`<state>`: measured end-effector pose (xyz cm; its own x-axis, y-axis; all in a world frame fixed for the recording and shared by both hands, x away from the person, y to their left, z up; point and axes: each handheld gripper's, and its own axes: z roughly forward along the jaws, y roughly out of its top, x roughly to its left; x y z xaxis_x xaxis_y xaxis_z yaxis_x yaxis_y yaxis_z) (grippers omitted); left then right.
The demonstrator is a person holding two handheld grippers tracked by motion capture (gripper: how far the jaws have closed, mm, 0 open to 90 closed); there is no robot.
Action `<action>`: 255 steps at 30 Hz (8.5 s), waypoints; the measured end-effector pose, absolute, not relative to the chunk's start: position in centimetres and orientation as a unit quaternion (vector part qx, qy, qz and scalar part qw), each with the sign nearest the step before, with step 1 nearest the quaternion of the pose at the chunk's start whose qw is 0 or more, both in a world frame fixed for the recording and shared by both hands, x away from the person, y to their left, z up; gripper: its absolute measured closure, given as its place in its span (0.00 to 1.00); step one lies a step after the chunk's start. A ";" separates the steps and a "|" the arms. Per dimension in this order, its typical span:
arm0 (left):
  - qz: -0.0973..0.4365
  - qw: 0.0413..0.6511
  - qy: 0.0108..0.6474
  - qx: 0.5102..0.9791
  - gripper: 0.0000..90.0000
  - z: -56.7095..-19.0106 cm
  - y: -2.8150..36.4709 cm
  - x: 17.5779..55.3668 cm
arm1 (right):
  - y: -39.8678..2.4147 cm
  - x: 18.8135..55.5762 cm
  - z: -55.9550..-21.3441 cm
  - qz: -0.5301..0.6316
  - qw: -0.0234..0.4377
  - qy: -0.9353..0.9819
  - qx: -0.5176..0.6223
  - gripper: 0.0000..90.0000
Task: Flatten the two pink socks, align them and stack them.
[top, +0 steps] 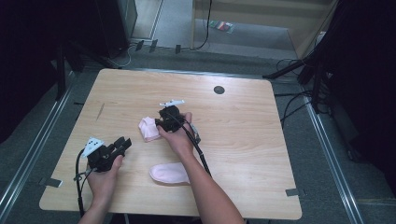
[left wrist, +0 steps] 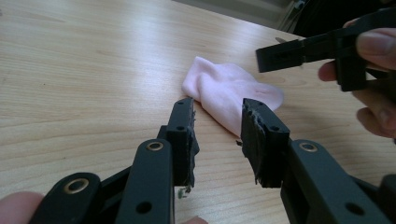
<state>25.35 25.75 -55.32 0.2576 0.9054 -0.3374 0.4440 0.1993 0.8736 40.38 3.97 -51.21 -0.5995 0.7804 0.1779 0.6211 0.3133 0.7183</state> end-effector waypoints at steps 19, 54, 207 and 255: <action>0.209 0.530 0.574 0.588 0.71 -55.4 25.9 25.5 | 6.1 41.7 -52.0 0.366 0.085 0.812 0.446 0.99; 0.166 0.469 0.590 0.636 0.56 -55.2 20.9 32.1 | 5.0 37.5 -42.2 0.459 0.065 0.791 0.399 1.00; 0.131 0.419 0.511 0.739 1.00 -54.2 17.5 20.3 | -13.5 23.8 -53.2 0.397 0.088 0.773 0.487 0.97; 0.146 0.407 0.455 0.778 0.90 -55.3 17.3 21.5 | -11.3 22.4 -54.7 0.396 0.138 0.786 0.455 0.79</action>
